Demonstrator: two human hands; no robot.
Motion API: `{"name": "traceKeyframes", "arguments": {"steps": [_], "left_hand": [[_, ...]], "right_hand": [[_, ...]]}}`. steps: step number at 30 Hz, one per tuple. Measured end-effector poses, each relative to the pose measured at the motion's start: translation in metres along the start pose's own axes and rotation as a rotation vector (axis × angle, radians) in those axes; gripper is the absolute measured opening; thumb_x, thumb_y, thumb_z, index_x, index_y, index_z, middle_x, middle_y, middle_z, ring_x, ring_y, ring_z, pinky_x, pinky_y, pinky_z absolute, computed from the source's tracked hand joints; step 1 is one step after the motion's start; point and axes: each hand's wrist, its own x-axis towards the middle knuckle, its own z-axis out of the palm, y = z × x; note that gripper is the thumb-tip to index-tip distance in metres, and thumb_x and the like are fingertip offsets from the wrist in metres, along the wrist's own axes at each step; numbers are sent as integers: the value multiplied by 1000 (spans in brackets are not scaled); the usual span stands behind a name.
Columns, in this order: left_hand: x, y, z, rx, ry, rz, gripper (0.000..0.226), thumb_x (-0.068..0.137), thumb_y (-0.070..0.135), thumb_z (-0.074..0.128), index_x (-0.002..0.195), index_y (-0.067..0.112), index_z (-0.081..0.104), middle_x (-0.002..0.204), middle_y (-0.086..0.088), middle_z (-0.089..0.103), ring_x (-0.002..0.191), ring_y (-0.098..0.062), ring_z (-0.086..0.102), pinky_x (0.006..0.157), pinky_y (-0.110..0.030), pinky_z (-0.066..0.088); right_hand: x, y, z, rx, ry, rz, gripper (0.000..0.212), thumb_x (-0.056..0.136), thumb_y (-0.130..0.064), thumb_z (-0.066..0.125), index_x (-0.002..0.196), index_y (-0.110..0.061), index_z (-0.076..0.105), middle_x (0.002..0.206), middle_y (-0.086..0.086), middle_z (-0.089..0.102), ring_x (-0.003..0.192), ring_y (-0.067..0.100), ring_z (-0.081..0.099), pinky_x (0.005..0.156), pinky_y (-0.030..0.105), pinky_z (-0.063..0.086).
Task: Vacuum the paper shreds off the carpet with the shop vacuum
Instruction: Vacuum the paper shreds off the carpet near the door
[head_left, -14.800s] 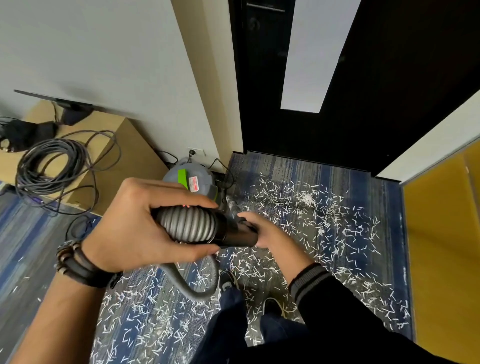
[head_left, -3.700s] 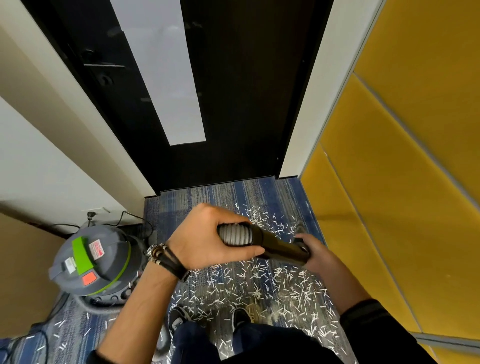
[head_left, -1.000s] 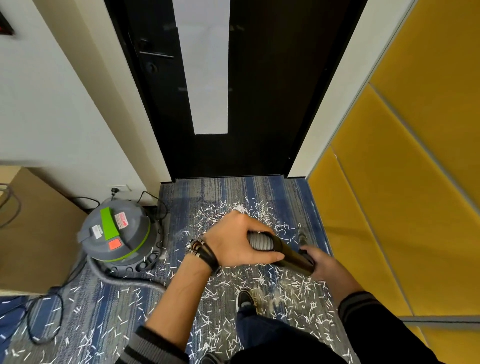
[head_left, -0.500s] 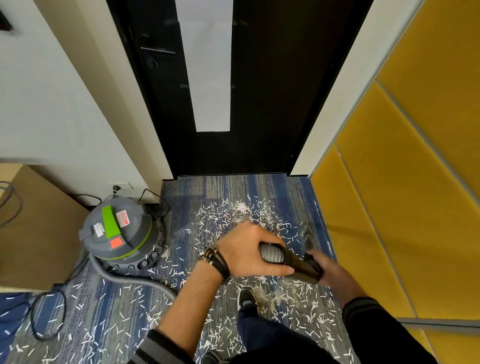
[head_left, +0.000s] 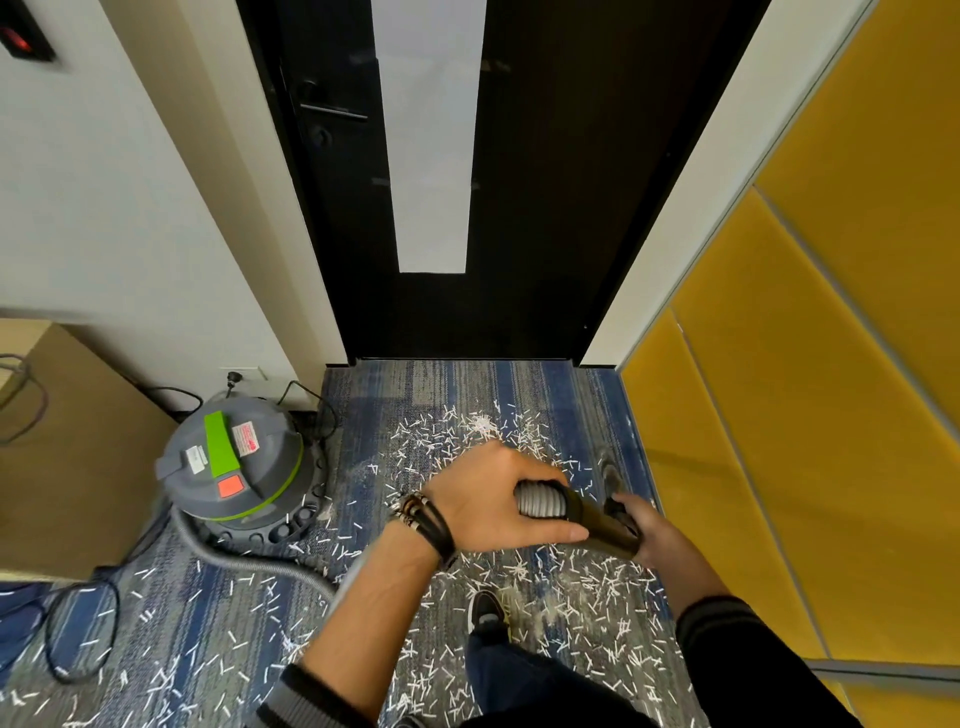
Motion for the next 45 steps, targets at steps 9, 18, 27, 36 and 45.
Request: {"name": "traceKeyframes", "arguments": {"steps": [9,18,27,36,45], "left_hand": [[-30,-8,5,-121,29,-40,33,86,52,81,109,29,78,86,22,70,75,6,63,68,-6,42],[-54,2,-14,-173,26,-9,29,83,44,87,106,26,80,86,22,73,75,4,68,68,-9,47],[-80,7,-23,128,232,-91,52,88,77,57,122,39,68,100,21,73,81,1,66,74,-16,50],[-92,16,13,95,265,-147,44,79,69,64,108,37,73,89,19,74,74,1,66,75,-18,57],[-105,18,2,93,302,-108,54,73,81,67,104,37,74,87,21,74,75,3,66,73,-5,47]], "right_hand": [[7,26,12,-103,-20,107,32,99,-31,50,113,-2,50,102,22,62,80,31,63,62,39,56],[-7,50,23,-98,-83,161,37,96,-25,56,123,-1,50,103,22,60,79,32,64,58,39,58],[-18,30,32,48,-94,56,29,94,-17,60,116,-3,47,115,26,60,85,37,68,57,41,58],[-9,58,47,-135,-54,119,30,98,-34,50,109,-6,54,95,20,66,78,32,66,61,42,58],[-23,70,41,-96,-115,73,47,94,-25,56,131,3,50,108,27,60,84,37,65,69,47,59]]}}
